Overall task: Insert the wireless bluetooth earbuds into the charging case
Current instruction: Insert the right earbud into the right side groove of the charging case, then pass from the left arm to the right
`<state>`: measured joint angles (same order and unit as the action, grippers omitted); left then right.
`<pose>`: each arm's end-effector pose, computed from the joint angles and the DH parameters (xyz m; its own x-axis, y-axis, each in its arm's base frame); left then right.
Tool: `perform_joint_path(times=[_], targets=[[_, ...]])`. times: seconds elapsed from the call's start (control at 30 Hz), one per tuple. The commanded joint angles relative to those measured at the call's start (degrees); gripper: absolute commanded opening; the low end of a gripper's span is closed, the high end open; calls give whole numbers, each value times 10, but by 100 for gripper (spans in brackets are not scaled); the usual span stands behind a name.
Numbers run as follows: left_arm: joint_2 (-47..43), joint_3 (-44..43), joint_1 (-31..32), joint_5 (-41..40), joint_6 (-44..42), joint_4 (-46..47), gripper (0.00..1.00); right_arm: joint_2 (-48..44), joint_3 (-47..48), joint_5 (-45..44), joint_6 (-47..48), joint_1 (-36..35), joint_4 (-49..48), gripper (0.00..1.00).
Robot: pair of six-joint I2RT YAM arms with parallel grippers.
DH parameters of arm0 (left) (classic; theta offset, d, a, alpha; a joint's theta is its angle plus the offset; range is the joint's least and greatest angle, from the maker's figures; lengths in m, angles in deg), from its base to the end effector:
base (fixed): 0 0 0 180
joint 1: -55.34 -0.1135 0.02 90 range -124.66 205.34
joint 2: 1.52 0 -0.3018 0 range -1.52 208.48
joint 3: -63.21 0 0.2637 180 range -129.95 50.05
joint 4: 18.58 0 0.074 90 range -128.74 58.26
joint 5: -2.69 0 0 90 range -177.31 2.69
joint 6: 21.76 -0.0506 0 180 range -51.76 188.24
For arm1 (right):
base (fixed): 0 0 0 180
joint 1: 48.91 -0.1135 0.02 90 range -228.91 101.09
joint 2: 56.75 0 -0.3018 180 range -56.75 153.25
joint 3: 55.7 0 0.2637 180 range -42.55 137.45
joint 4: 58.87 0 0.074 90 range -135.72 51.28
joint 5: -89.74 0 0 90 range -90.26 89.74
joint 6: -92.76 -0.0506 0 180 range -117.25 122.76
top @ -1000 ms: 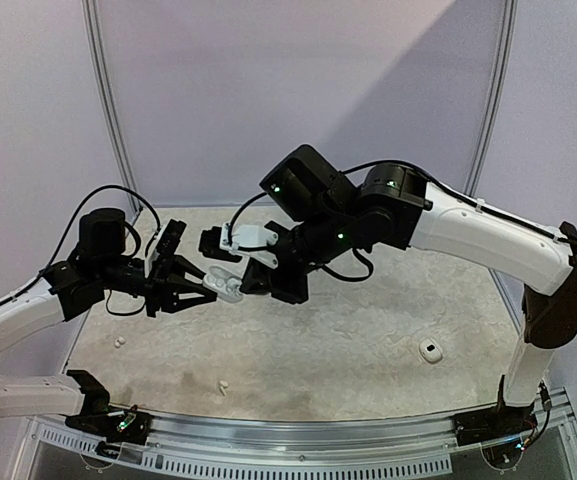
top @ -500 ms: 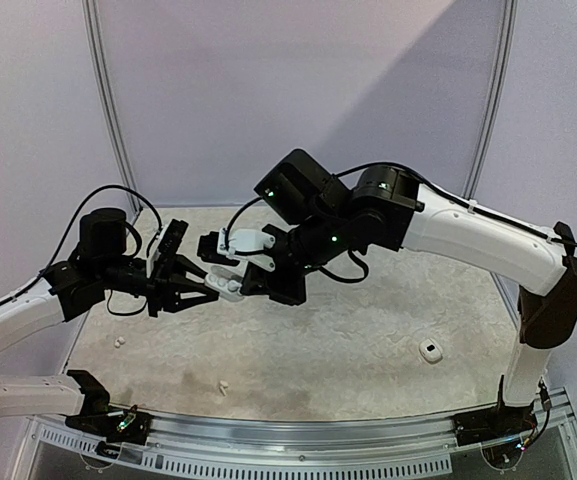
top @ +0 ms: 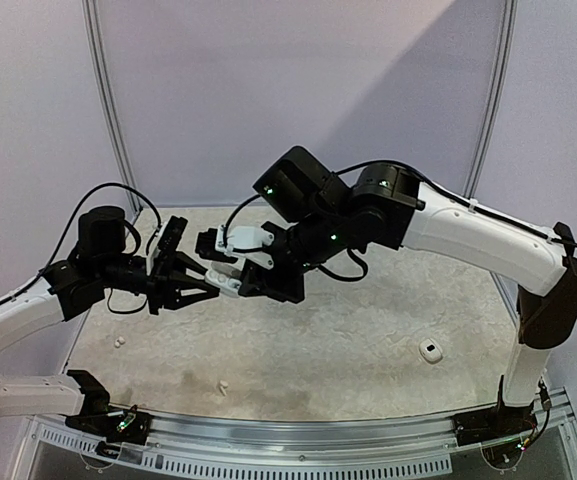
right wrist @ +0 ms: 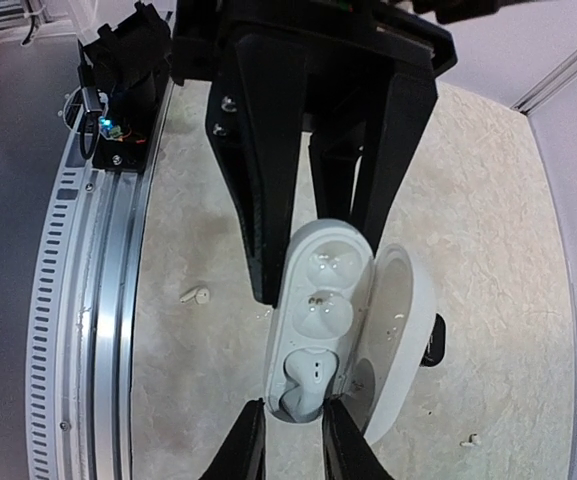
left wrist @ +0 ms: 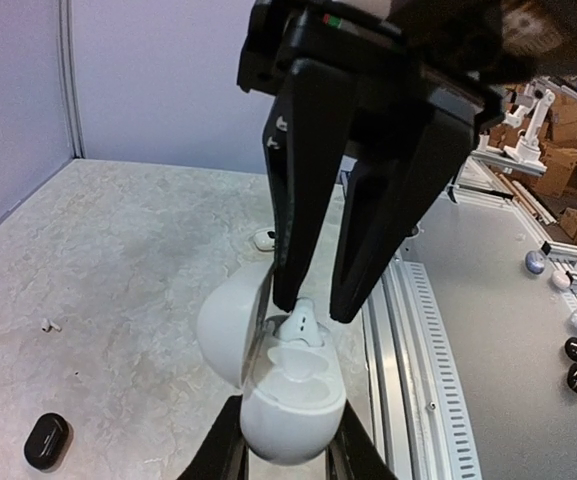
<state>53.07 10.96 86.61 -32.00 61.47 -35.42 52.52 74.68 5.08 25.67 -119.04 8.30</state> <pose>0.1542 -0.1423 0.3149 -0.1658 0.1792 -0.9698 0.9856 0.0627 -0.1569 0.1492 0.4266 0.4038 0.1476 -0.7319 -0.6653 -0.9780 -0.0078 -0.2084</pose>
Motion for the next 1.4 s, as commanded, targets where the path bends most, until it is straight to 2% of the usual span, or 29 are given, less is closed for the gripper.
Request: perform_joint_path(times=[0.0, 0.17, 0.3, 0.37, 0.43, 0.47, 0.53, 0.67, 0.77, 0.83, 0.97, 1.37], targets=[[-8, -1, 11, -16, 40, 14, 0, -12, 25, -18, -20, -4, -16, 21], [-17, 26, 0, -34, 126, 103, 0, -64, 14, -37, -55, -2, -59, 27], [-17, 35, -9, -48, 181, 168, 0, -121, -26, -23, -97, 10, -115, 36], [-17, 37, -13, -56, 217, 207, 0, -158, -78, 17, -148, 30, -178, 47], [-16, 38, -17, -69, 263, 274, 0, -199, -178, 72, -209, 66, -292, 61], [-15, 37, -18, -74, 290, 307, 0, -227, -226, 77, -243, 76, -351, 66], [-10, 27, -18, -83, 330, 351, 0, -249, -294, 53, -306, 81, -450, 71], [-2, -11, -18, -100, 386, 389, 0, -230, -341, 53, -342, 81, -568, 92], [-1, -26, -18, -110, 413, 403, 0, -209, -361, 67, -353, 81, -664, 90], [-2, -31, -18, -120, 430, 409, 0, -192, -355, 87, -350, 82, -697, 85], [-3, -37, -17, -128, 438, 416, 0, -155, -333, 136, -348, 81, -720, 69], [1, -39, -6, -125, 435, 426, 0, -103, -280, 185, -363, 81, -739, 43]])
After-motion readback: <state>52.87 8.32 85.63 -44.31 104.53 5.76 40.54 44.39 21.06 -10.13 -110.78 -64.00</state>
